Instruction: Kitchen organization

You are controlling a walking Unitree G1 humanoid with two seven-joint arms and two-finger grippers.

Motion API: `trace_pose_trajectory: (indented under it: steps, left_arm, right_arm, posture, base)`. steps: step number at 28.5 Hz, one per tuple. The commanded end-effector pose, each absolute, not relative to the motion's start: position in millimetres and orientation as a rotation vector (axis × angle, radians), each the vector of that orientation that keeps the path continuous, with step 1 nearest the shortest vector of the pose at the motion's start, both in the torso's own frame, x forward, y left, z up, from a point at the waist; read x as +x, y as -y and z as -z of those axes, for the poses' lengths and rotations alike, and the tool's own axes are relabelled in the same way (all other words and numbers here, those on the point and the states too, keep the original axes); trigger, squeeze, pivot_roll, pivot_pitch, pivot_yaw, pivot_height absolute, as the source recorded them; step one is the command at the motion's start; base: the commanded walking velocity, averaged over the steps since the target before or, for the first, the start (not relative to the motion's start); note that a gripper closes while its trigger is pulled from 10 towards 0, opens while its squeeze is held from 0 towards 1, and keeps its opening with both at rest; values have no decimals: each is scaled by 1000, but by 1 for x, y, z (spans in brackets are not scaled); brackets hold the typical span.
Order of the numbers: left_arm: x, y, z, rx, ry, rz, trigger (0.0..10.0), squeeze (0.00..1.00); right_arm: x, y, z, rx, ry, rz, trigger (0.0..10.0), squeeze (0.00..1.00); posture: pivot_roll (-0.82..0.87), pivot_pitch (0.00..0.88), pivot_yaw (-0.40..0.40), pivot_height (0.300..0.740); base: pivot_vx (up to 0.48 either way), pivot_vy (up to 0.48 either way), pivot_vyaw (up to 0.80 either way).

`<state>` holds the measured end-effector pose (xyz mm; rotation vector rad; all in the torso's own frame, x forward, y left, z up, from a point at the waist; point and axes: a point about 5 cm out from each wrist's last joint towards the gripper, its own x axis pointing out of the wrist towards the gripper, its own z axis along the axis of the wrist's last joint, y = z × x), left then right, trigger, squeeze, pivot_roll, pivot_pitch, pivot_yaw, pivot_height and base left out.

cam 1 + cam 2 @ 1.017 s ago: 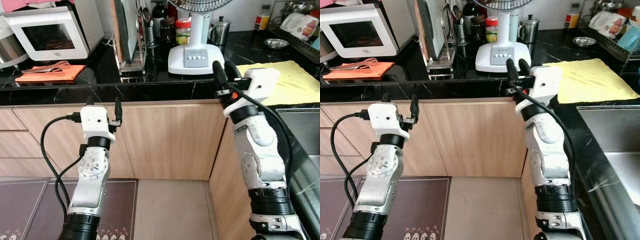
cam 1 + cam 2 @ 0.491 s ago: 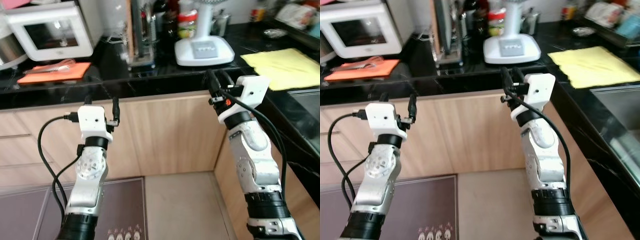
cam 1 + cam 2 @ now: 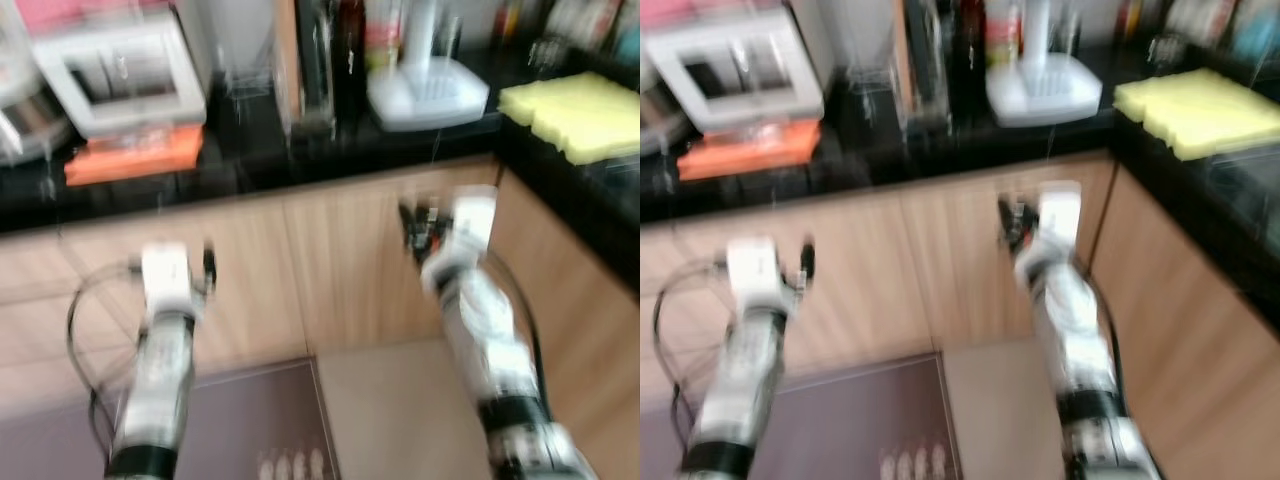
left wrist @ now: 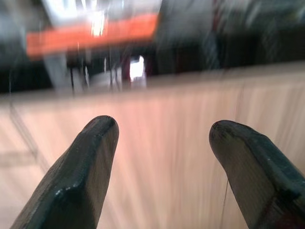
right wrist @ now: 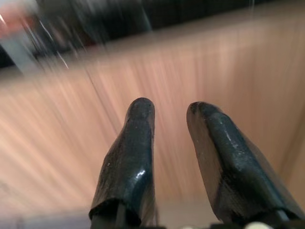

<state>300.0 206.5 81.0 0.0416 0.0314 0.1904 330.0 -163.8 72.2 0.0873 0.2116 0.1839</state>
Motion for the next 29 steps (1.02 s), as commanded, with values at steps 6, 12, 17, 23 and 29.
trace_pose_trajectory:
  steps: [6,12,17,23,29]
  left_arm:
    - [262,-229,-9,109,-356,-148,10000,0]
    - [232,-245,26,69,-544,-235,10000,0]
    - [214,-253,44,57,-657,-272,10000,0]
    - [214,-248,49,24,-695,-307,10000,0]
    - [214,-228,56,42,-733,-232,10000,0]
  right_arm:
    - [307,155,-22,123,-408,-187,10000,0]
    - [279,162,16,-3,-576,-191,10000,0]
    - [259,162,34,17,-660,-201,10000,0]
    - [238,172,52,-36,-787,-157,10000,0]
    - [226,176,60,-82,-834,-179,10000,0]
  posture:
    - [-51,0,74,740]
    - [-45,0,60,740]
    - [-39,0,42,740]
    - [-36,0,0,740]
    - [-16,0,-1,740]
  base:
    - [0,480,0]
    - [0,480,0]
    - [0,480,0]
    - [0,480,0]
    - [0,480,0]
